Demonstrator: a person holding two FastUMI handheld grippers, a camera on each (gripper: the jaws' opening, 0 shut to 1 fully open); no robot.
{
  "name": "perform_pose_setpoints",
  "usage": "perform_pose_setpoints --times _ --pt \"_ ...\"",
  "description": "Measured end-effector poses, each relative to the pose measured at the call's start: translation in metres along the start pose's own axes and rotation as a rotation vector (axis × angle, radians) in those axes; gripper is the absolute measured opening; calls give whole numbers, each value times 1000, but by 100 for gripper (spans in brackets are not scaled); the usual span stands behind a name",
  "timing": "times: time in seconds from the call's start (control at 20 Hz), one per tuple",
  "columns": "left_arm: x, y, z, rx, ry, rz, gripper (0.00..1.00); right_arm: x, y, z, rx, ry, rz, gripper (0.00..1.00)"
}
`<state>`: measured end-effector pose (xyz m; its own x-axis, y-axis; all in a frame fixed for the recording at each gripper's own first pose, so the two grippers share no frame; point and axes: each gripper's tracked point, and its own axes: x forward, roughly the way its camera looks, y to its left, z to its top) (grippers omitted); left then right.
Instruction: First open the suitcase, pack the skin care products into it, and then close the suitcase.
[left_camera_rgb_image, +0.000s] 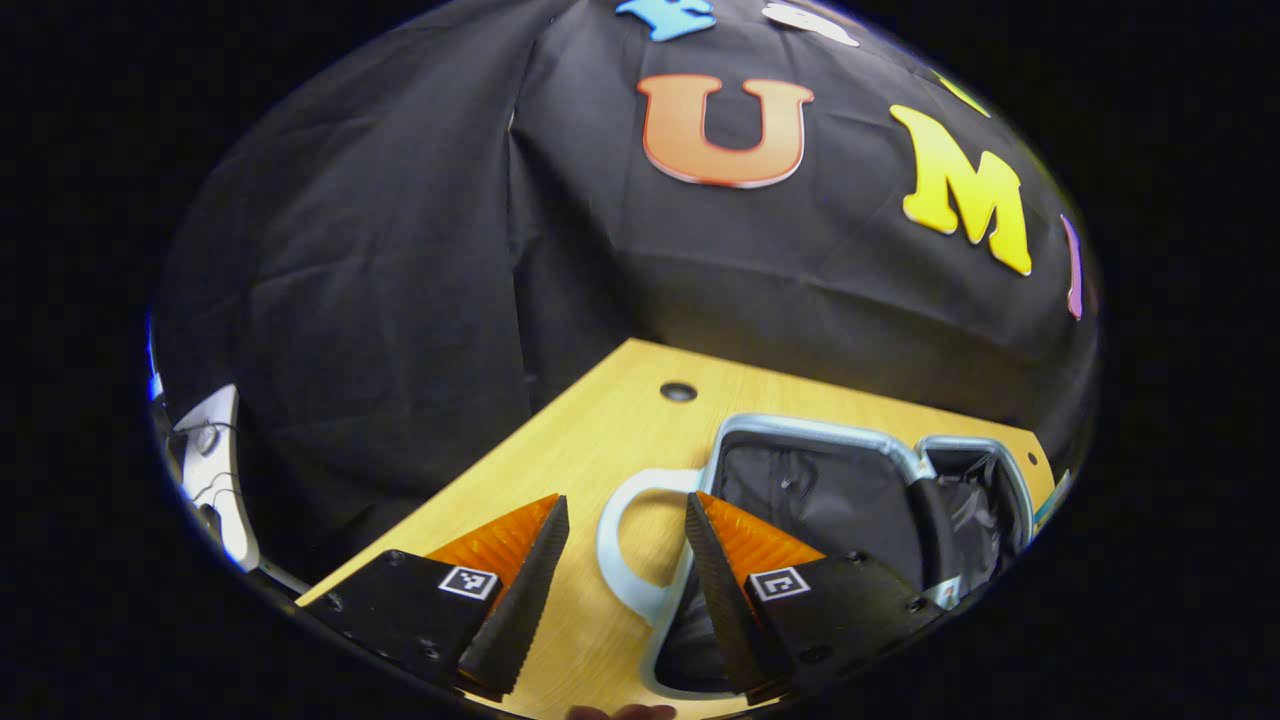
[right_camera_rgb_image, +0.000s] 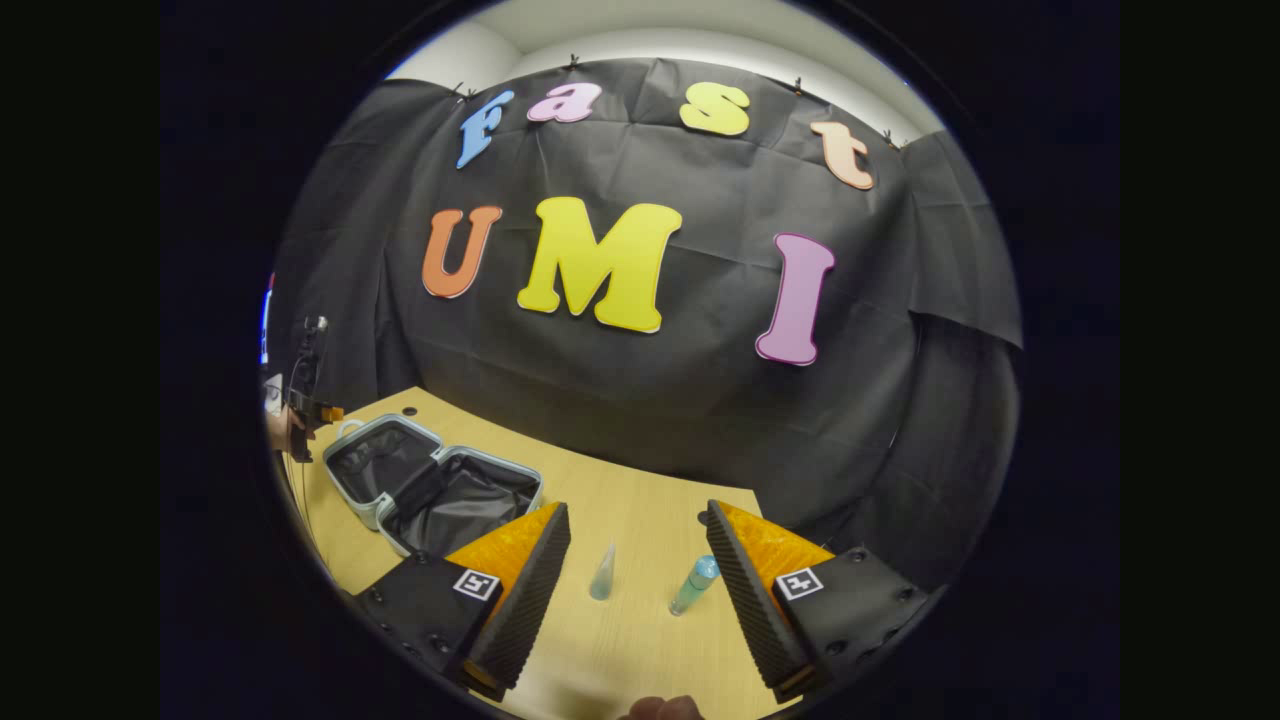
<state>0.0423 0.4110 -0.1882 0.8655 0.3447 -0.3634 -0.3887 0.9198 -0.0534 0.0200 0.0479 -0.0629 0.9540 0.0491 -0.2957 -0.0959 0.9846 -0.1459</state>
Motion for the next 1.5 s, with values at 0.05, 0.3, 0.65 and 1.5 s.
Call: perform_pose_setpoints --times 0.05,0.3,0.65,1.5 --pt "-17 -14 20 -10 -48 -2 90 1 -3 2 13 -8 8 81" --pt "-105 -115 104 -15 -245 -36 83 -1 -36 9 99 -73 6 81" --pt "-198 -285 77 3 -253 -142 99 -13 -130 -20 119 -105 -69 81" --pt "-202 -541 -154 230 62 -474 99 -38 -207 -131 122 53 -43 81"
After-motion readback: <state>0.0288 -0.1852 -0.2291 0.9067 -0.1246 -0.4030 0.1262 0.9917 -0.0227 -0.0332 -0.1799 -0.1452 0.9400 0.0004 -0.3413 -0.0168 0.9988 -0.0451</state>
